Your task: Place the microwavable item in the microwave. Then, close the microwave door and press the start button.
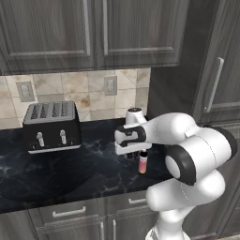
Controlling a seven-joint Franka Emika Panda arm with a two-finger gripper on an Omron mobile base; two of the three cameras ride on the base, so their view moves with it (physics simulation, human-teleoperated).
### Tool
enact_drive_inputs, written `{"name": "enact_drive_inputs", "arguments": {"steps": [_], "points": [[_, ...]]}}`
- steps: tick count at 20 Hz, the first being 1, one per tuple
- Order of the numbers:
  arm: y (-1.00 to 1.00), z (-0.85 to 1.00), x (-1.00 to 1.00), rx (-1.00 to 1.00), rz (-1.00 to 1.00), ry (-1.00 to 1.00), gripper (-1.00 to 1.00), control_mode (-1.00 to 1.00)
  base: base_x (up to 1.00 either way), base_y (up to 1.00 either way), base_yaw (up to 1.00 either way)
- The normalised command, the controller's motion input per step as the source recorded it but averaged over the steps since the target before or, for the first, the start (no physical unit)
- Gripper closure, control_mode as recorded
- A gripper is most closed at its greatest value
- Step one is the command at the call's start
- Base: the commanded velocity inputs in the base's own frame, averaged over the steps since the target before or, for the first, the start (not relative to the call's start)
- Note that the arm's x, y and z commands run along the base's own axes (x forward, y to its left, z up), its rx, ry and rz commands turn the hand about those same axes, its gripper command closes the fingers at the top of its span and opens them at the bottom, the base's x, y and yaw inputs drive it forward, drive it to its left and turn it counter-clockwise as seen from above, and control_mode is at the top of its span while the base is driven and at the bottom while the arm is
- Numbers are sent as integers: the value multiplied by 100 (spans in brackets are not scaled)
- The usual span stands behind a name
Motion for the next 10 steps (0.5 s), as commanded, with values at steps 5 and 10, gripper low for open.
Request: {"name": "enact_drive_inputs", "arguments": {"steps": [5,10], "points": [[0,-7,0,1,0,0,100,-100,0,0,0],[0,-1,0,0,0,0,100,-100,0,0,0]]}}
